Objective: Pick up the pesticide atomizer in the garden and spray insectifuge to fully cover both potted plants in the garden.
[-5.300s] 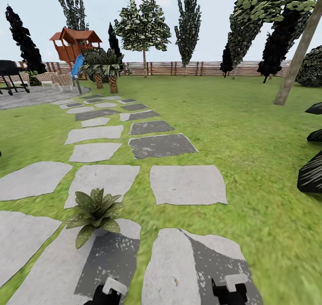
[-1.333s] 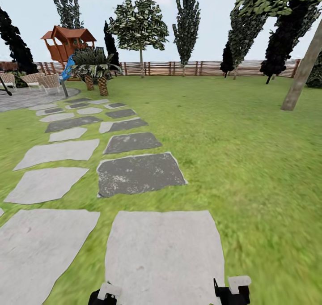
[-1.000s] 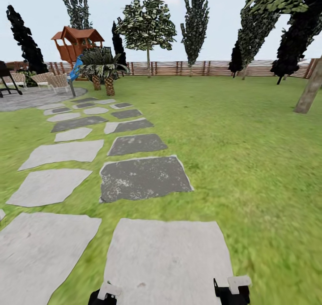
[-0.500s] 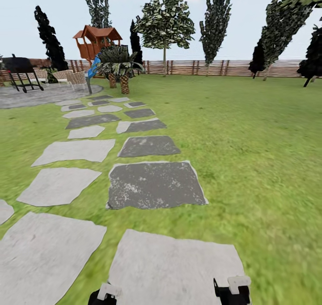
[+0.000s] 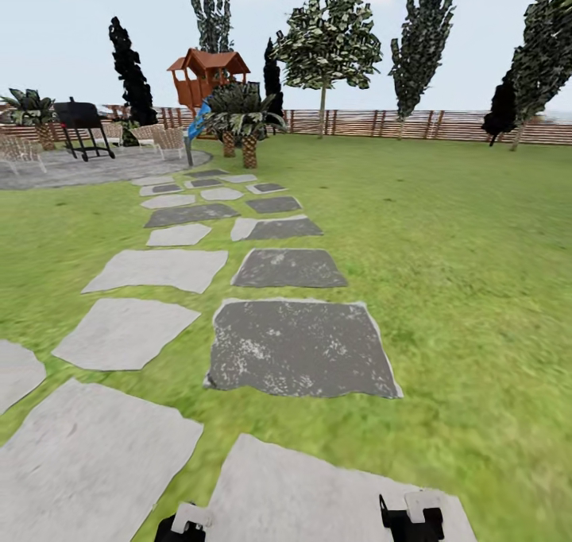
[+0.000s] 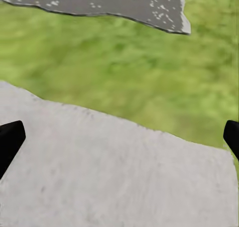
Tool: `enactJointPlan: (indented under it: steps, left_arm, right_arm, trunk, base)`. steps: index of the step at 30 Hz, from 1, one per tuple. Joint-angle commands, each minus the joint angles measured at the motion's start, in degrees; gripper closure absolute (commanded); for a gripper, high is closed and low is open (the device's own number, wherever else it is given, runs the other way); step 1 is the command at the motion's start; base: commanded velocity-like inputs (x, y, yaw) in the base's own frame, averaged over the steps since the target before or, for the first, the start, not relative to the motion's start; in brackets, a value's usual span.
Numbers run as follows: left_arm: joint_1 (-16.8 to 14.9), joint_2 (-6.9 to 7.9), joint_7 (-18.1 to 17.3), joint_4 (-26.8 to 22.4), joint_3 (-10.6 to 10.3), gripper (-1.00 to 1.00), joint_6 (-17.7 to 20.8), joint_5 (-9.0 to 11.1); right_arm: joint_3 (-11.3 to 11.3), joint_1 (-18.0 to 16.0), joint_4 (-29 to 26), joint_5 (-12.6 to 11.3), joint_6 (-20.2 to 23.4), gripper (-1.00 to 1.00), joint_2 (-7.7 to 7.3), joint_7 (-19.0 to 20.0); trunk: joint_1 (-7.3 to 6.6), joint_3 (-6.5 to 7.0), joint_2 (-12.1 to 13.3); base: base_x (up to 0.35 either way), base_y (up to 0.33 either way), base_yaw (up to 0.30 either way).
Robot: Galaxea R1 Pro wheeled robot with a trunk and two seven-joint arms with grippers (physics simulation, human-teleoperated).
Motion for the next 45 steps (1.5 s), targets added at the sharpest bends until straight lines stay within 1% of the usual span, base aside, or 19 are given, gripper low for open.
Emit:
enactJointPlan:
  steps: [1,2,4,6,8,10,13,15,25,39,45]
  left_arm:
    - [-0.04,0.07,-0.16,0.05,-0.2,1.0,-0.19,0.45]
    - [-0.04,0.18,-0.15,0.05,-0.18,1.0,-0.22,1.34]
    - [-0.04,0.63,-0.14,0.05,-0.21,1.0,-0.24,3.85]
    - [-0.04,1.37,-0.13,0.05,-0.21,1.0,-0.31,5.29]
    - [-0.04,1.99,-0.13,0.05,-0.19,1.0,-0.33,5.84]
    - [-0.04,2.3,-0.13,0.04,-0.17,1.0,-0.34,6.55]
    - [-0.04,3.07,-0.13,-0.01,-0.16,1.0,-0.4,8.11]
    - [-0.04,3.3,-0.13,-0.03,-0.16,1.0,-0.42,8.65]
    - [-0.04,3.32,-0.13,0.04,-0.24,1.0,-0.43,8.92]
    - [-0.04,3.24,-0.13,0.04,-0.3,1.0,-0.43,8.92]
    - [-0.04,3.22,-0.13,0.03,-0.33,1.0,-0.43,8.92]
  right_arm:
    - [-0.33,-0.03,0.06,0.61,-0.17,-1.0,0.01,-0.26]
    - [-0.33,-0.03,0.06,0.61,-0.17,-1.0,0.01,-0.25]
    - [-0.33,0.01,0.06,0.61,-0.17,-1.0,0.01,-0.24]
    - [-0.33,-0.01,0.06,0.61,-0.17,-1.0,0.01,-0.24]
    - [-0.33,-0.01,0.06,0.61,-0.17,-1.0,0.01,-0.22]
    - [-0.33,-0.03,0.06,0.61,-0.17,-1.0,0.01,-0.25]
    - [-0.33,-0.02,0.06,0.61,-0.17,-1.0,0.01,-0.25]
    - [-0.33,-0.03,0.06,0.61,-0.17,-1.0,0.01,-0.26]
    - [-0.33,-0.01,0.06,0.61,-0.17,-1.0,0.01,-0.26]
    - [-0.33,-0.03,0.06,0.61,-0.17,-1.0,0.01,-0.26]
    - [-0.33,-0.01,0.06,0.61,-0.17,-1.0,0.01,-0.26]
  trunk:
    - [0.02,-0.05,-0.02]
    - [0.02,-0.05,-0.02]
    - [0.02,-0.05,-0.02]
    - [0.02,-0.05,-0.02]
    - [0.02,-0.05,-0.02]
    - [0.02,-0.05,-0.02]
    - [0.02,-0.05,-0.02]
    - [0.02,-0.05,-0.02]
    - [0.02,-0.05,-0.02]
    - [0.02,-0.04,-0.02]
    - [0.02,-0.04,-0.02]
  base:
    - [0.338,0.0,0.208]
    - [0.338,0.0,0.208]
    - [0.338,0.0,0.208]
    - [0.338,0.0,0.208]
    - [0.338,0.0,0.208]
    - [0.338,0.0,0.208]
    - [0.338,0.0,0.208]
    - [0.338,0.0,0.208]
    - [0.338,0.0,0.214]
    - [0.338,0.0,0.264]
    - [0.338,0.0,0.046]
